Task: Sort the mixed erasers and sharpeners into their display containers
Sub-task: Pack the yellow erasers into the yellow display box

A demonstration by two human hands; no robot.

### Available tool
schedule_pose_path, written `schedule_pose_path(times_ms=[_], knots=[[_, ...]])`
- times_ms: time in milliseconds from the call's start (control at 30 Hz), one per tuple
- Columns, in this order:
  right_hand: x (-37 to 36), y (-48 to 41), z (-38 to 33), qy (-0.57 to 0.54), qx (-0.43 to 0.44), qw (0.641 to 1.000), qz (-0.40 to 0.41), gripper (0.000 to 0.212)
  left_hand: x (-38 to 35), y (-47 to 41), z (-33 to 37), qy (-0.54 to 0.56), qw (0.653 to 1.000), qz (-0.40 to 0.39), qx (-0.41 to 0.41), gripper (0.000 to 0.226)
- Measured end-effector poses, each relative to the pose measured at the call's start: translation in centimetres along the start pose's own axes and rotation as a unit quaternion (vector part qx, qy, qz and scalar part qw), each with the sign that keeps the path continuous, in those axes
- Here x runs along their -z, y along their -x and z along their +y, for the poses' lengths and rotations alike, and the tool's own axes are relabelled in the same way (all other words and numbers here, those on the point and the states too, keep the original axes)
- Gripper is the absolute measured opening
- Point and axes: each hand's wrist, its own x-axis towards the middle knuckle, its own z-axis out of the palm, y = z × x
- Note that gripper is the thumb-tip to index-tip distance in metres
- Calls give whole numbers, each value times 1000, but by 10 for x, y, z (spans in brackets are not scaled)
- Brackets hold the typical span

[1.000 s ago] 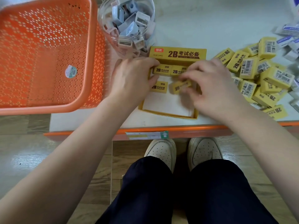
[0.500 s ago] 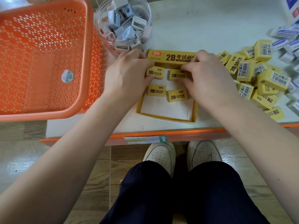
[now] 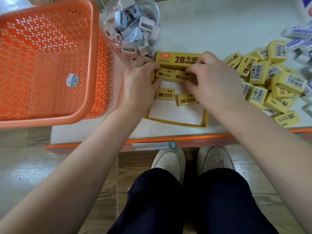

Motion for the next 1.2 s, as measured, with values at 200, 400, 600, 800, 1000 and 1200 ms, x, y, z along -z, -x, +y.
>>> schedule_pose_path(times_ms=[200,400,600,800,1000,1200], knots=[[-4,2,-2,-27,-19,999,12,24,-4,3,7,24,998,18,56,28],[3,4,7,-93,9,996,9,24,1,2,10,18,997,4,69,28],[17,30,14,-58,40,991,-112,49,2,7,13,-2,997,-9,80,33],[18,24,12,-21,42,992,-118,41,-1,9,5,-25,997,-3,74,33],[30,15,21,16,-19,999,-48,33,-1,11,9,-18,998,7,56,32],[23,2,16,84,-24,996,-29,28,3,14,13,8,999,26,24,27]])
